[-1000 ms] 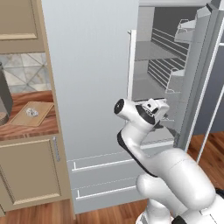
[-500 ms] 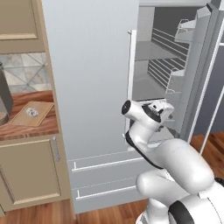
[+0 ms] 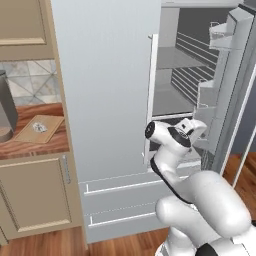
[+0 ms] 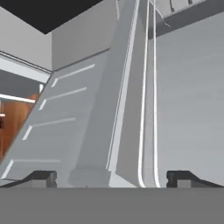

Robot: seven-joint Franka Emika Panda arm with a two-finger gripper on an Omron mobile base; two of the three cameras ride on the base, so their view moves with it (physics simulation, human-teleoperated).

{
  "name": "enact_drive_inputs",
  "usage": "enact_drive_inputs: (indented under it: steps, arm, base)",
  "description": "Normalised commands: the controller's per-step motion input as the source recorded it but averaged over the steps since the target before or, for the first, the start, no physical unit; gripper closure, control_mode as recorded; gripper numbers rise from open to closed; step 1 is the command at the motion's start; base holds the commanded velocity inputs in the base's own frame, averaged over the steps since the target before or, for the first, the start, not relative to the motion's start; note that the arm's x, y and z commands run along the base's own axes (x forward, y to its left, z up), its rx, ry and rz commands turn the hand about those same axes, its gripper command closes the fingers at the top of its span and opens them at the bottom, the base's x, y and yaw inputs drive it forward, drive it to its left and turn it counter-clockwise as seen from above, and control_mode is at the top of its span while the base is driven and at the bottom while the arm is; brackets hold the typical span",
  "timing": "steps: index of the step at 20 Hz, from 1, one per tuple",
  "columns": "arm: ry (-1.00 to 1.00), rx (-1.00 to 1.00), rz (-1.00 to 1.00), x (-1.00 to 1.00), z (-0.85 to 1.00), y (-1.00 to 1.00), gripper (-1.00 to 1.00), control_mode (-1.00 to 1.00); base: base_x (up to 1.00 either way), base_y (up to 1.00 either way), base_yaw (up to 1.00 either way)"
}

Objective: Retrieve a lemon from the fridge and place it on the cutting board with the fish.

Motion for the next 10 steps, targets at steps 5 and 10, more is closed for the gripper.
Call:
enact_drive_inputs:
  steps: [5, 10]
  arm:
    - [-0.02, 0.01, -0.01, -0.74, -0.01, -1.00, -1.00, -1.00]
    - [0.00, 0.05, -0.08, -0.77, 0.08, -0.95, -1.00, -1.00]
  base:
    - [0.00, 0.00, 0.00]
    - [0.00, 0.00, 0.00]
